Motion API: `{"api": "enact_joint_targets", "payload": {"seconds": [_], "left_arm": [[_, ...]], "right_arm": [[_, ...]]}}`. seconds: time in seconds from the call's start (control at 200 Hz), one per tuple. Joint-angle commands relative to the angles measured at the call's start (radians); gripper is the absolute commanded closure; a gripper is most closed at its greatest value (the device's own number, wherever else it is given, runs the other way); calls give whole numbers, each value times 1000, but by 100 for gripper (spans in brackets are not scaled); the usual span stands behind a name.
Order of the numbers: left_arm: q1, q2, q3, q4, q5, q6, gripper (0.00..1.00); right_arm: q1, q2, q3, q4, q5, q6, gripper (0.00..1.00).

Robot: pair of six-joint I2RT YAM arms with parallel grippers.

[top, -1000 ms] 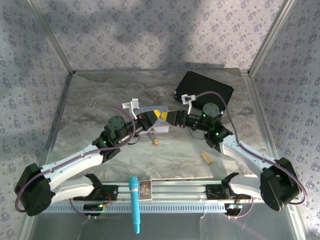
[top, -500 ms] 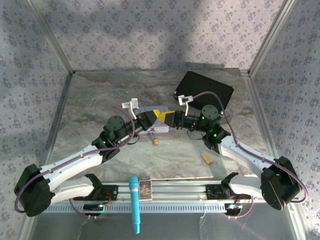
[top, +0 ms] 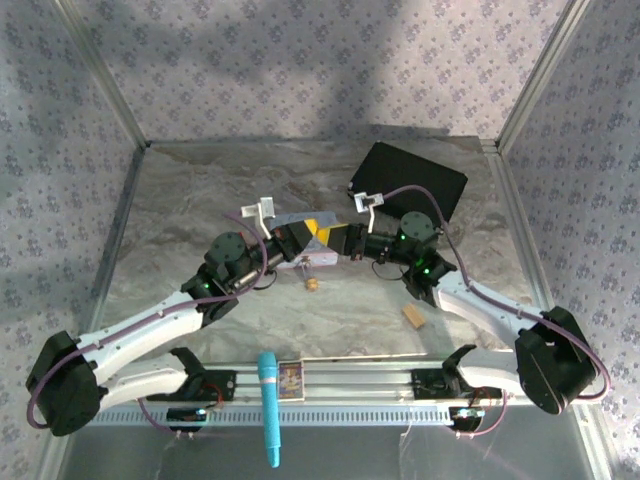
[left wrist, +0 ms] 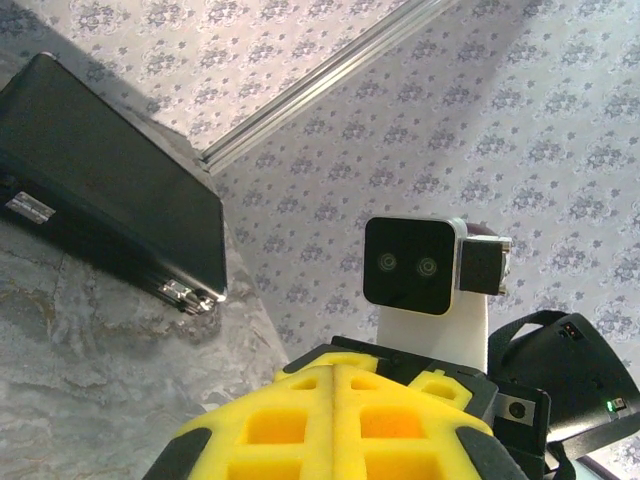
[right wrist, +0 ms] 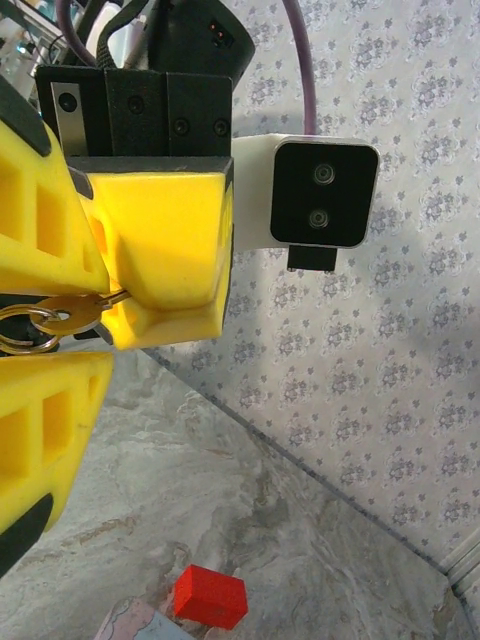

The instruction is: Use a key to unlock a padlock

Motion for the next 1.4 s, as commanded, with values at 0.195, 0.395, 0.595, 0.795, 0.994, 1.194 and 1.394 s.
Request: {"api": "enact_joint_targets", "payload": {"seconds": [0.195, 0.395, 0.595, 0.795, 0.994, 1.194, 1.394], "left_arm": [[7, -14, -1, 40, 11, 11, 100], [7, -8, 4, 14, -6, 11, 100], [8, -20, 11, -106, -101, 14, 49], [6, -34, 35, -303, -217, 15, 0], [-45, 48, 175, -691, -366, 37, 4], [-91, 142, 139, -702, -394, 15, 24], [-135, 282, 145, -730, -429, 24, 30]], "right_arm": [[-25, -28, -32, 9, 8, 15, 95], [-24, -29, -39, 7, 10, 16, 97], [-28, -33, -49, -43, 40, 1, 100], [-36, -55, -33, -279, 189, -86, 100], [-4, -110, -26, -480, 390, -186, 100], [0, -112, -64, -510, 468, -165, 100], [40, -119, -103, -509, 531, -171, 100]]}}
